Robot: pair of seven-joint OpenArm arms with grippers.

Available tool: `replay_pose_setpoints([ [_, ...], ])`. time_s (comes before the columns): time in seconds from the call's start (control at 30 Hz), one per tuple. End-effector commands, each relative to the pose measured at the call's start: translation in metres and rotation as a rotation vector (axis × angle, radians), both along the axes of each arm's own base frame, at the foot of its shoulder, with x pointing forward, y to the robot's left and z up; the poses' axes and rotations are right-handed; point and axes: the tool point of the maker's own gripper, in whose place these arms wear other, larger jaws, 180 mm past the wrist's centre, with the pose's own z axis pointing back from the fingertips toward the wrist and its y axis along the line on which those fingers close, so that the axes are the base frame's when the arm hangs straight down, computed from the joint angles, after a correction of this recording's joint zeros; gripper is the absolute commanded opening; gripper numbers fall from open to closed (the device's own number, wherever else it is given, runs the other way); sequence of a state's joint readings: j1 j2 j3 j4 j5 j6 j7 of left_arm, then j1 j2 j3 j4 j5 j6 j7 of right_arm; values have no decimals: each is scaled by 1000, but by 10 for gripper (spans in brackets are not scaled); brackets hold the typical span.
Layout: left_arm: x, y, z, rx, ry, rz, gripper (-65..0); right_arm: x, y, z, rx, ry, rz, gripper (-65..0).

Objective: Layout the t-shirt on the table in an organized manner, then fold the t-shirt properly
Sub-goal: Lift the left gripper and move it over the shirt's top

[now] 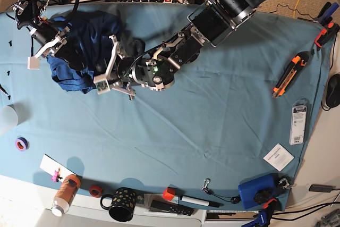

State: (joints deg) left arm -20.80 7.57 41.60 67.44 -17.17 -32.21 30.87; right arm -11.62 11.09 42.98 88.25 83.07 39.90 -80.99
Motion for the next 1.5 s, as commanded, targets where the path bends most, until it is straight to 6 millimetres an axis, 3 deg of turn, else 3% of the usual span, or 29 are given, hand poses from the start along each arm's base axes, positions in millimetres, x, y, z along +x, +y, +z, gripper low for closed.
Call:
replay_pose_setpoints([
  [0.0,4,-15,28,-82,-13,-4,-333,6,-4,15,0,-55,-6,-623],
  [0.03,5,-15,29,-90,6,11,-294,6,-4,15,0,-55,-6,-611],
  [0.17,2,-16,38,-100,46,18,-289,6,-4,15,0,-55,-6,-506],
  [0.3,-3,-19,71,-133,-28,-10,-291,6,-4,15,0,-55,-7,-410],
  [0.4,-3,-18,93,-137,-77,0,-313,6,-4,15,0,-53,-7,-402],
  [0.47,-2,-15,96,-109,-82,26,-354,5,-4,14,0,-52,-7,-402],
  [0.63,-1,-4,67,5,-83,97,-549,5,-4,15,0,-53,-6,-403],
  [0.73,-13,6,42,47,-56,112,-615,5,-4,15,0,-53,-7,-403],
  [0.87,-38,14,15,47,24,122,-618,6,-3,14,1,-53,-4,-403],
  [1.0,-59,15,2,47,84,118,-618,8,10,12,10,-45,39,-403],
  [1.23,-72,12,2,25,116,84,-618,24,65,10,51,-51,207,-403],
  [1.47,-72,12,2,25,115,82,-618,34,68,18,62,-85,199,-403],
])
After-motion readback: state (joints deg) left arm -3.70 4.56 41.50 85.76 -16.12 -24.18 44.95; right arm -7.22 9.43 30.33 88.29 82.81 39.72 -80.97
